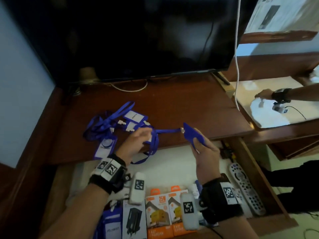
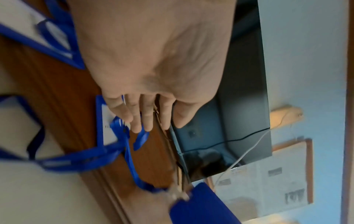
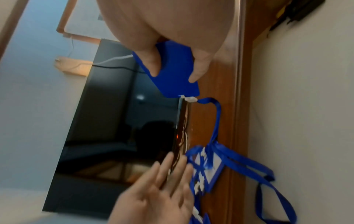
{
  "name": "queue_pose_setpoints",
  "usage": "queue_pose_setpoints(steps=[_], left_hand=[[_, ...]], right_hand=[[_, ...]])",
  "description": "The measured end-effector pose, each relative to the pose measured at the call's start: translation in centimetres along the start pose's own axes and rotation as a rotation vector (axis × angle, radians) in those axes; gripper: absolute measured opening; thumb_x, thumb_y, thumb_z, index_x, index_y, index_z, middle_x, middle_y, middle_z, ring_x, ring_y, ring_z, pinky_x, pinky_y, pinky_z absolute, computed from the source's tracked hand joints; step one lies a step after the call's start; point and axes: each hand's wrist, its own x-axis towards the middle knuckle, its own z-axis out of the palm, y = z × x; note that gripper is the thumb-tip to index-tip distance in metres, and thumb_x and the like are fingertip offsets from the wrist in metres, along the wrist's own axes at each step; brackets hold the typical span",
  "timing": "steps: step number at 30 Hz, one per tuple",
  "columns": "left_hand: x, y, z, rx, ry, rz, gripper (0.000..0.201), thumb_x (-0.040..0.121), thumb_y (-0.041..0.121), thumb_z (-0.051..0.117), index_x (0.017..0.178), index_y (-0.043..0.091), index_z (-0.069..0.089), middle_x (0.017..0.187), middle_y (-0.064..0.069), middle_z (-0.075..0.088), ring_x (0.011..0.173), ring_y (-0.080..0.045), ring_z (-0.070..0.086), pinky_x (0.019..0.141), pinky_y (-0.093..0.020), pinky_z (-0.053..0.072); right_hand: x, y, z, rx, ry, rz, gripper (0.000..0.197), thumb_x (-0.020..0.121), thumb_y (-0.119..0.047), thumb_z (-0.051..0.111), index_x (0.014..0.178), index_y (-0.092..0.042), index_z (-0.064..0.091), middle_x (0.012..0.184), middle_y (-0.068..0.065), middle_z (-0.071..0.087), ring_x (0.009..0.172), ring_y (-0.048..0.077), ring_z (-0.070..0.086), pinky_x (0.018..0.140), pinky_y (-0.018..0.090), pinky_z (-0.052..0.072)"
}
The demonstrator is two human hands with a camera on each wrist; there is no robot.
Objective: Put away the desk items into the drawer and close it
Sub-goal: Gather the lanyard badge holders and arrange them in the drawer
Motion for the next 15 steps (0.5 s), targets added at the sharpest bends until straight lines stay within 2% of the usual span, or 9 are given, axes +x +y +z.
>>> queue_pose_setpoints(steps=[3, 4, 6, 8, 10, 12, 13, 15], left_hand=[[-2.4, -0.8, 2.1, -0.265, -0.062, -0.083, 0.033, 0.101, 0.036, 0.043, 0.119, 0.017, 0.063, 0.119, -0.003, 0.067, 0.106, -0.022, 0.064, 0.086, -0.032, 0.044], [-2.8, -1.0, 2.5, -0.363, -0.074, -0.111, 0.038, 0.099, 0.041, 0.043, 0.116, 0.015, 0.065, 0.113, -0.005, 0.07, 0.101, -0.023, 0.066, 0.085, -0.033, 0.045], [-3.5, -1.3, 2.7, -0.524, -0.086, -0.128, 0.043, 0.096, 0.045, 0.045, 0.11, 0.014, 0.069, 0.103, -0.006, 0.073, 0.092, -0.02, 0.068, 0.082, -0.032, 0.05], [-3.6, -1.7, 2.4, -0.591, -0.054, -0.125, 0.04, 0.097, 0.042, 0.047, 0.11, 0.012, 0.069, 0.107, -0.009, 0.072, 0.097, -0.02, 0.066, 0.09, -0.037, 0.051], [-3.7, -2.1, 2.0, -0.569, 0.034, -0.124, 0.03, 0.098, 0.031, 0.049, 0.11, 0.01, 0.067, 0.112, -0.013, 0.07, 0.099, -0.022, 0.065, 0.091, -0.038, 0.05], [-3.8, -2.6, 1.7, -0.559, 0.114, -0.124, 0.022, 0.098, 0.022, 0.05, 0.108, 0.011, 0.067, 0.11, -0.013, 0.07, 0.097, -0.024, 0.066, 0.084, -0.037, 0.052], [-3.9, -2.8, 1.7, -0.575, 0.126, -0.125, 0.021, 0.098, 0.019, 0.051, 0.106, 0.011, 0.068, 0.107, -0.012, 0.071, 0.096, -0.026, 0.066, 0.082, -0.037, 0.053], [-4.2, -3.4, 1.5, -0.605, 0.133, -0.115, 0.019, 0.097, 0.014, 0.052, 0.1, 0.013, 0.07, 0.099, -0.011, 0.073, 0.092, -0.027, 0.067, 0.082, -0.04, 0.053]], right_hand=[[-1.2, 1.5, 1.5, -0.113, -0.168, -0.023, 0.037, 0.084, 0.014, 0.055, 0.106, -0.011, 0.07, 0.113, 0.006, 0.07, 0.113, 0.014, 0.062, 0.09, 0.02, 0.048], [-1.5, 1.9, 2.0, -0.17, -0.247, -0.018, 0.043, 0.082, 0.018, 0.054, 0.107, -0.012, 0.071, 0.114, 0.003, 0.07, 0.113, 0.01, 0.061, 0.089, 0.018, 0.047], [-1.9, 2.8, 2.7, -0.338, -0.386, -0.005, 0.057, 0.074, 0.025, 0.052, 0.109, -0.016, 0.071, 0.119, 0.0, 0.068, 0.125, 0.009, 0.052, 0.103, 0.024, 0.041], [-2.0, 3.8, 3.2, -0.48, -0.499, 0.002, 0.065, 0.066, 0.027, 0.047, 0.112, -0.012, 0.07, 0.124, 0.003, 0.065, 0.134, 0.013, 0.044, 0.113, 0.029, 0.032], [-2.3, 4.5, 3.7, -0.584, -0.61, -0.009, 0.067, 0.06, 0.023, 0.043, 0.116, -0.005, 0.068, 0.128, 0.004, 0.061, 0.134, 0.01, 0.041, 0.113, 0.022, 0.031], [-2.5, 4.9, 4.4, -0.648, -0.672, -0.019, 0.068, 0.06, 0.027, 0.041, 0.117, 0.0, 0.066, 0.128, 0.003, 0.058, 0.13, 0.003, 0.042, 0.105, 0.011, 0.033], [-2.5, 5.0, 4.7, -0.637, -0.674, -0.024, 0.065, 0.061, 0.029, 0.041, 0.114, 0.002, 0.067, 0.124, 0.005, 0.06, 0.124, 0.001, 0.047, 0.1, 0.009, 0.037], [-2.6, 4.9, 5.0, -0.552, -0.632, -0.033, 0.053, 0.065, 0.029, 0.043, 0.099, 0.001, 0.073, 0.111, 0.01, 0.068, 0.106, 0.003, 0.062, 0.091, 0.018, 0.046]])
